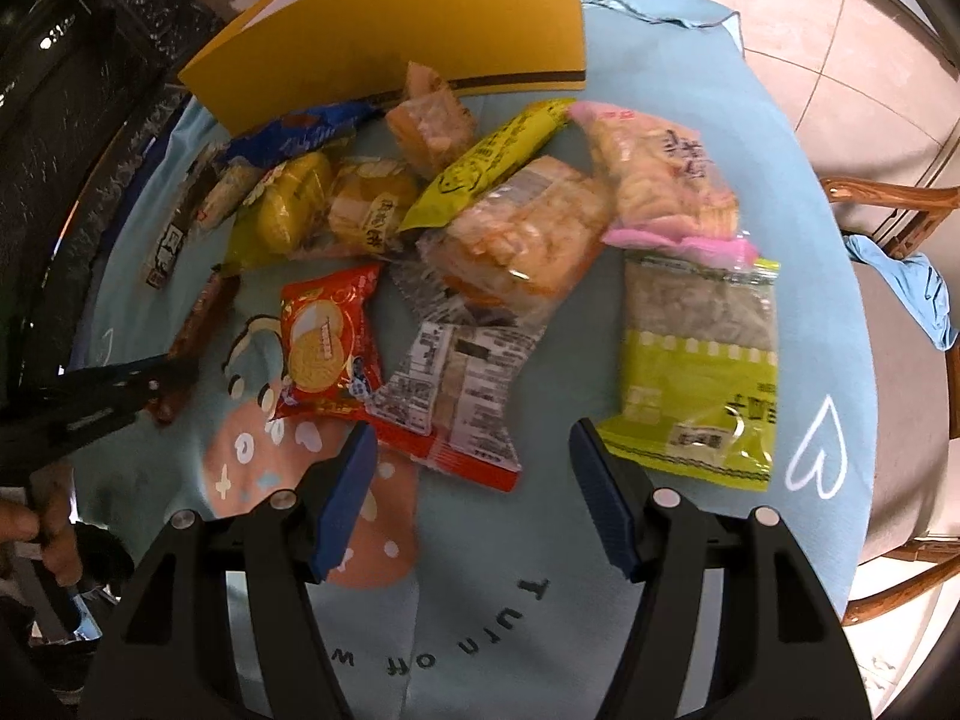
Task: Organize snacks
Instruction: 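Grasp the brown chocolate wafer bar with left tool while right tool grasps white printed bag, then carry both packs over the yellow box and open both tools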
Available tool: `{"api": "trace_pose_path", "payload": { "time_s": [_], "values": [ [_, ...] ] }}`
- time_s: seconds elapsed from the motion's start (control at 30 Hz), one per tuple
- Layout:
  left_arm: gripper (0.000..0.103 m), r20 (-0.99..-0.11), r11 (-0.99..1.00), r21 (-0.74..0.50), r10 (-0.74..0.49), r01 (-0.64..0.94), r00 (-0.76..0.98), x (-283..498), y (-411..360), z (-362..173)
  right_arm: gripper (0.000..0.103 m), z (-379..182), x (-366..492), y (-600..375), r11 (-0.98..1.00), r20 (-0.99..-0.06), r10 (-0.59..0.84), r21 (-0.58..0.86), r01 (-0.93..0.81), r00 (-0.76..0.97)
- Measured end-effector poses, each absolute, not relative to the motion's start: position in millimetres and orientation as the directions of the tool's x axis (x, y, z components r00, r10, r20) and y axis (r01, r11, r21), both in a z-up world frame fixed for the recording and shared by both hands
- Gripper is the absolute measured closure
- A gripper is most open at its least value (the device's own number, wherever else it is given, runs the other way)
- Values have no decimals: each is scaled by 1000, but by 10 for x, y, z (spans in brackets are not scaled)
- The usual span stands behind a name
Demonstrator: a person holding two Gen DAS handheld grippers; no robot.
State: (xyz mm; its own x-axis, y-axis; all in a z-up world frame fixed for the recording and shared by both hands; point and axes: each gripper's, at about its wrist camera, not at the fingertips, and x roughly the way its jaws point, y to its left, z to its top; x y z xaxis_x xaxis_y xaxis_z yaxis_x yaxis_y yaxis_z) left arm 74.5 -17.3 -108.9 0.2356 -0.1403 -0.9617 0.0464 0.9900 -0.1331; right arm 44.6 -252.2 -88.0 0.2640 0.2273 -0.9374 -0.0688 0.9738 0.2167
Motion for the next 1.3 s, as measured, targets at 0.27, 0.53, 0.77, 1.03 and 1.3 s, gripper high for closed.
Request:
{"api": "trace_pose_path", "payload": {
  "time_s": [0.27, 0.53, 0.77, 1.03, 1.3],
  "values": [
    [79, -953, 986, -162, -167, 42, 252, 719, -105, -949, 36, -1034, 631, -2387, 976, -945, 205, 216, 17, 254],
    [79, -958, 983, -179, -181, 32, 224, 715, -24, -1048, 53, -1177, 725, -2168, 991, -964, 114, 95, -89, 240],
    [79, -968, 985, -167, -172, 43, 182, 787, -124, -1225, 58, -1072, 616, -2322, 981, -950, 187, 170, -90, 248],
    [78, -968, 987, -157, -161, 39, 194, 855, -176, -1258, 58, -931, 501, -2401, 973, -936, 230, 213, -92, 267],
    [78, -944, 980, -187, -200, 75, 264, 729, -118, -939, 58, -757, 456, -2249, 964, -923, 261, 234, -128, 281]
  ]
}}
